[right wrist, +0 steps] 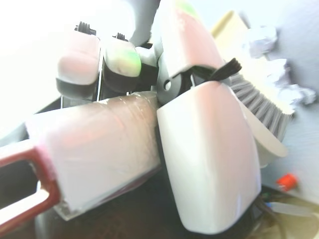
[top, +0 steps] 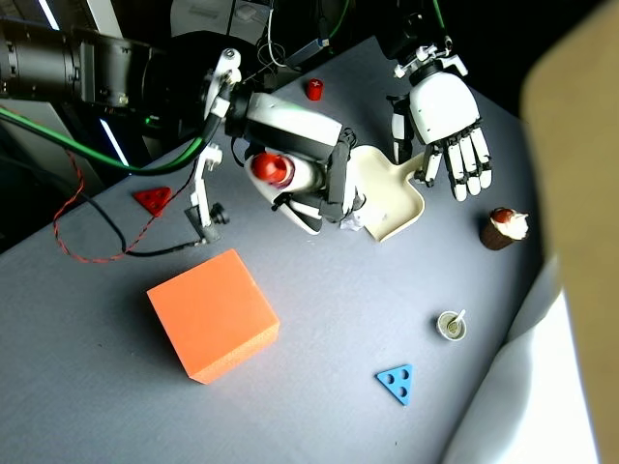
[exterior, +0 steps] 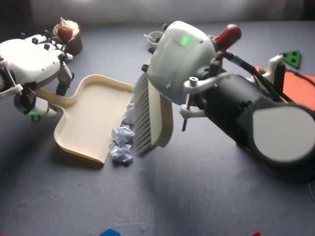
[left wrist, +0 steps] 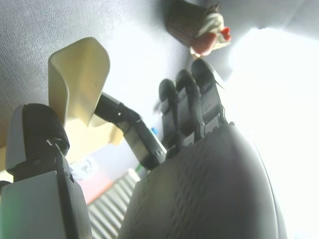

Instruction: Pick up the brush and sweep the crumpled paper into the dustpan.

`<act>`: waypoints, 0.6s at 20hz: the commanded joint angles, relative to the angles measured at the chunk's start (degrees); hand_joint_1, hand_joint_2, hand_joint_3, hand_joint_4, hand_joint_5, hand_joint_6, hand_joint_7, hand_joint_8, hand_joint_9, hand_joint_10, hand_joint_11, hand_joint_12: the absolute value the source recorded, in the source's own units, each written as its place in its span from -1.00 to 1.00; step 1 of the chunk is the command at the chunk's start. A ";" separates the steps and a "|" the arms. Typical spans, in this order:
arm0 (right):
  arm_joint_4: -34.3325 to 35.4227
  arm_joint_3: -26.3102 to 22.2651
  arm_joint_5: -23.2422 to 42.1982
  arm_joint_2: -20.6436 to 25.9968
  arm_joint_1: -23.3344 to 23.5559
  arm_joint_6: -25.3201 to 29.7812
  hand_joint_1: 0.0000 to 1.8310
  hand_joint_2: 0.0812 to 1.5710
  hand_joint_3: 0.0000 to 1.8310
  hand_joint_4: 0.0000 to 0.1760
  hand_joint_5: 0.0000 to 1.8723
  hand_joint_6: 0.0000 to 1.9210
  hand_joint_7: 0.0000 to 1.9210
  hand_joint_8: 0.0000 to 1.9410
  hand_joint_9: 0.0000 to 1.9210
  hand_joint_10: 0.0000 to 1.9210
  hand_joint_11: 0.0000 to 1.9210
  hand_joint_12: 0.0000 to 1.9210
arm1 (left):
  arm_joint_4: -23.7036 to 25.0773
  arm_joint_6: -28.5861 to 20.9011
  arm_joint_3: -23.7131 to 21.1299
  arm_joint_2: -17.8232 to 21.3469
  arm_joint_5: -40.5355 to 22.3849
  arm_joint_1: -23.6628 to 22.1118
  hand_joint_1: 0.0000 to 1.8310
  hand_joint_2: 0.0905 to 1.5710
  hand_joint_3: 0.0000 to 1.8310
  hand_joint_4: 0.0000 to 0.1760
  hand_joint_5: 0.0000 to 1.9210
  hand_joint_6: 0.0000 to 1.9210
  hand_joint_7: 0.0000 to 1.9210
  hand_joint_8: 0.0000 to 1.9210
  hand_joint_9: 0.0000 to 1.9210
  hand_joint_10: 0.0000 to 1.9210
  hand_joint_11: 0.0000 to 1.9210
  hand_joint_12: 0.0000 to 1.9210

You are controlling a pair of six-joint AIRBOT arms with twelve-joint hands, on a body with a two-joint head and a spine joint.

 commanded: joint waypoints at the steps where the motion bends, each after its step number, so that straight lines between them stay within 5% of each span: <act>1: -1.49 -0.21 -3.21 0.08 1.48 -4.10 0.64 0.47 -1.00 -0.34 0.06 1.00 -0.07 1.00 0.29 1.00 0.41 1.00 | 0.57 0.25 0.29 -0.02 -6.04 -0.60 0.10 0.39 -1.00 0.99 0.00 0.05 -0.66 -1.00 -0.77 -0.99 -1.00 -0.43; 3: 3.85 0.11 -4.08 -0.96 2.77 -8.95 0.66 0.47 -1.00 -0.33 0.06 1.00 -0.13 1.00 0.27 1.00 0.39 1.00 | 0.57 0.25 0.33 -0.01 -5.74 -0.57 0.09 0.40 -1.00 1.00 -0.01 0.07 -0.69 -1.00 -0.79 -1.00 -1.00 -0.51; 5: 6.58 0.79 -5.79 -2.35 3.66 -13.06 0.66 0.47 -1.00 -0.30 0.04 1.00 -0.11 1.00 0.28 1.00 0.41 1.00 | 0.69 0.25 0.51 -0.01 -5.23 -0.59 0.12 0.39 -1.00 0.53 0.01 0.04 -0.69 -1.00 -0.79 -1.00 -1.00 -0.50; 6: 7.31 1.01 -6.12 -2.74 3.90 -14.29 0.66 0.46 -1.00 -0.26 0.04 1.00 -0.07 1.00 0.30 1.00 0.41 1.00 | 0.69 0.25 0.60 -0.05 -5.21 -0.61 0.10 0.39 -1.00 0.91 -0.01 0.06 -0.69 -1.00 -0.78 -1.00 -1.00 -0.49; 10: 12.50 1.21 -5.98 -3.54 3.31 -19.99 0.66 0.46 -1.00 -0.13 0.00 1.00 -0.05 1.00 0.28 1.00 0.40 1.00 | 1.13 0.26 0.90 -0.06 -4.65 -0.66 0.09 0.40 -1.00 1.00 -0.01 0.07 -0.69 -1.00 -0.78 -0.99 -1.00 -0.51; 11: 11.76 1.37 -5.51 -3.80 2.72 -19.93 0.67 0.45 -1.00 -0.07 0.01 1.00 -0.04 1.00 0.27 1.00 0.41 1.00 | 1.20 0.26 0.92 -0.08 -4.65 -0.66 0.11 0.40 -1.00 0.62 -0.01 0.07 -0.68 -1.00 -0.78 -1.00 -1.00 -0.48; 12: 11.66 1.77 -5.21 -4.23 2.43 -19.80 0.67 0.45 -1.00 -0.04 0.01 1.00 -0.04 1.00 0.27 1.00 0.41 1.00 | 1.25 0.27 0.92 -0.11 -4.67 -0.66 0.11 0.40 -1.00 0.54 -0.01 0.07 -0.68 -1.00 -0.79 -1.00 -1.00 -0.47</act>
